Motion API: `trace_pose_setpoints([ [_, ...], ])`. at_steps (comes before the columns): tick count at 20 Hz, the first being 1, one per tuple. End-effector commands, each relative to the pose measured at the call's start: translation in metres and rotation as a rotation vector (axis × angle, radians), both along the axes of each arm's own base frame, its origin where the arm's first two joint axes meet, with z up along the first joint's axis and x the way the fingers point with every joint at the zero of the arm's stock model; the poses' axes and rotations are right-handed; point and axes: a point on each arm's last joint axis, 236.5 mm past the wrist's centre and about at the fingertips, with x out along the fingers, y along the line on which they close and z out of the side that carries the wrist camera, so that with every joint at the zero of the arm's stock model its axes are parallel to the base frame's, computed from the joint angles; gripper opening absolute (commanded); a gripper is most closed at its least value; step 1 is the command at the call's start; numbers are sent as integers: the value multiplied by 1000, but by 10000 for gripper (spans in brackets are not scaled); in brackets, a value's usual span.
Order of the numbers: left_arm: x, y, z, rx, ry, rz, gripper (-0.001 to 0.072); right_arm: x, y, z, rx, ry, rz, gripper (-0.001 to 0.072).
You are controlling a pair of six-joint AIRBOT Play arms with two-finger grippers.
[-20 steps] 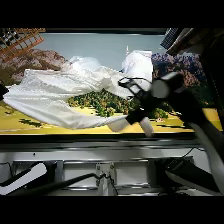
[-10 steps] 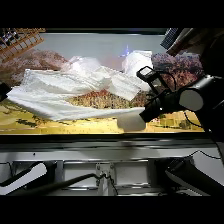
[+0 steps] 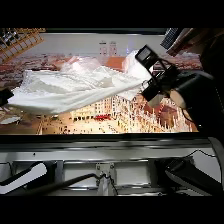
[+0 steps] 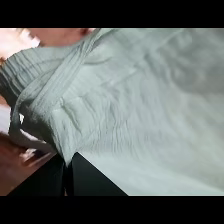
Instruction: Fold the clothes and pants, and hang the long-sleeved shirts on hangers.
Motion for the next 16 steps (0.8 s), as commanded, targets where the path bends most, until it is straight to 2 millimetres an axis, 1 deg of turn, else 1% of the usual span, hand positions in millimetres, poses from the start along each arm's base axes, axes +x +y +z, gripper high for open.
trace_pose_setpoints([
  [1,-36,3,-29,27,177,-47,15,-78,-3,-87,-35,380,20,18],
  [2,-44,0,-39,21,219,-73,15,-105,-13,-116,-75,494,9,20],
  [3,-50,-3,-47,12,254,-98,15,-130,-21,-138,-98,590,2,19],
  [4,-54,-5,-53,3,281,-113,16,-155,-22,-154,-95,681,-3,34],
  [5,-55,-5,-55,0,286,-113,16,-176,-19,-162,-71,760,-5,153],
  [6,-53,-3,-54,12,282,-121,16,-192,-13,-165,-40,819,-6,262],
  [7,-53,3,-52,40,289,-128,16,-198,-11,-163,-18,827,-22,273],
  [8,-53,8,-50,67,293,-137,16,-196,-13,-159,-8,801,-49,272],
  [9,-51,12,-49,78,284,-138,16,-190,-18,-154,-8,749,-76,272],
  [11,-46,11,-49,75,261,-138,16,-171,-36,-138,-17,597,-147,271],
  [13,-42,9,-49,68,243,-138,16,-146,-66,-115,-26,385,-276,269],
  [14,-42,9,-49,68,245,-138,16,-137,-81,-103,-25,289,-344,269],
  [15,-42,9,-50,65,245,-136,16,-130,-99,-92,-30,195,-417,269],
  [16,-42,9,-51,62,242,-127,16,-128,-115,-84,-32,126,-491,269],
])
